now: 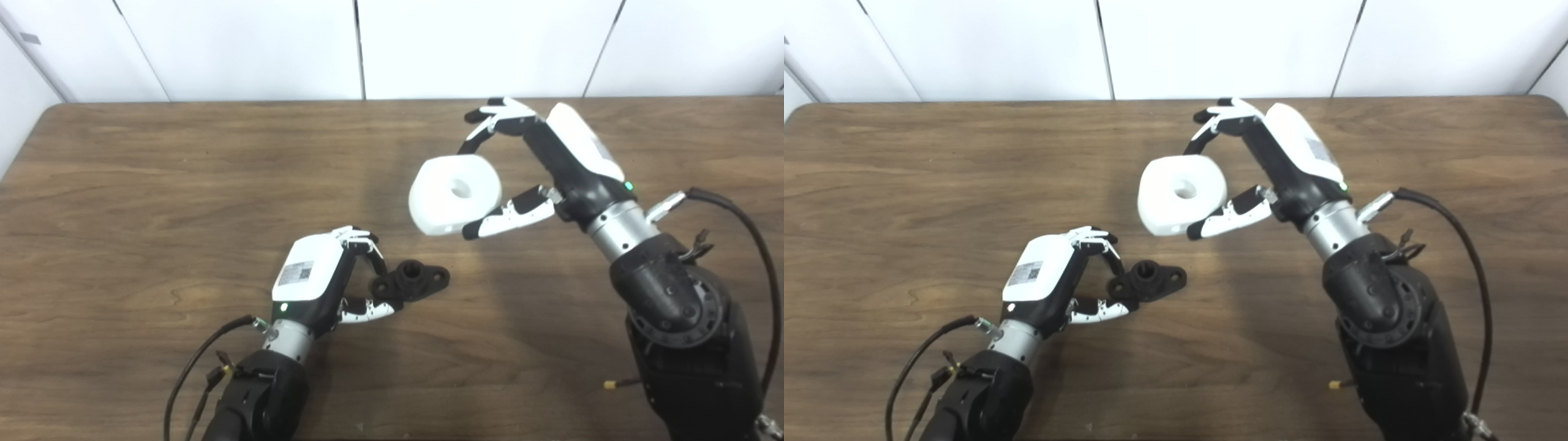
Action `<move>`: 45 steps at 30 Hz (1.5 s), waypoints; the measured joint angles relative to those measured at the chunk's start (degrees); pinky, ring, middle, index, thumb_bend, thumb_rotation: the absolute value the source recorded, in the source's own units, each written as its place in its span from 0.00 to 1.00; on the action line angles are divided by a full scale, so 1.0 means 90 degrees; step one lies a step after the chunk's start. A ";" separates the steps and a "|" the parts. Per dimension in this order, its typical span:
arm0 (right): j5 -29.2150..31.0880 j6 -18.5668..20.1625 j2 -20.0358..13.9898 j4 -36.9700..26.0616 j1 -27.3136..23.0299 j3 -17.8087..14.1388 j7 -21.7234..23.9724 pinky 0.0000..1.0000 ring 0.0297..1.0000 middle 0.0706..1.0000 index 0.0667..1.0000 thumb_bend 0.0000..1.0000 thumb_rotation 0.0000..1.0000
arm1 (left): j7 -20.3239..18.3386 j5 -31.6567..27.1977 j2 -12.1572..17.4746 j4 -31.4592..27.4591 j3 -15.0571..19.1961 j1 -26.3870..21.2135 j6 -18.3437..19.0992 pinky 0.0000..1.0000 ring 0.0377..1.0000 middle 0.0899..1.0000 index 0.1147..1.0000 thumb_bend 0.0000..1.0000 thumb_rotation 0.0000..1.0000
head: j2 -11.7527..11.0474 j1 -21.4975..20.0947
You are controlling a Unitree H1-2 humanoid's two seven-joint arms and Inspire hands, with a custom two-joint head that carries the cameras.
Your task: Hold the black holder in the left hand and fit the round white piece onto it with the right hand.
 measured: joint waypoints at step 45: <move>0.0025 -0.0049 0.0140 0.0298 0.0457 0.0639 0.0027 0.89 0.94 0.81 0.45 0.52 0.13 | -0.0014 0.0025 0.0000 0.0016 -0.0078 -0.0061 0.0116 0.82 0.85 0.76 0.42 0.52 0.05 | 0.0098 0.0078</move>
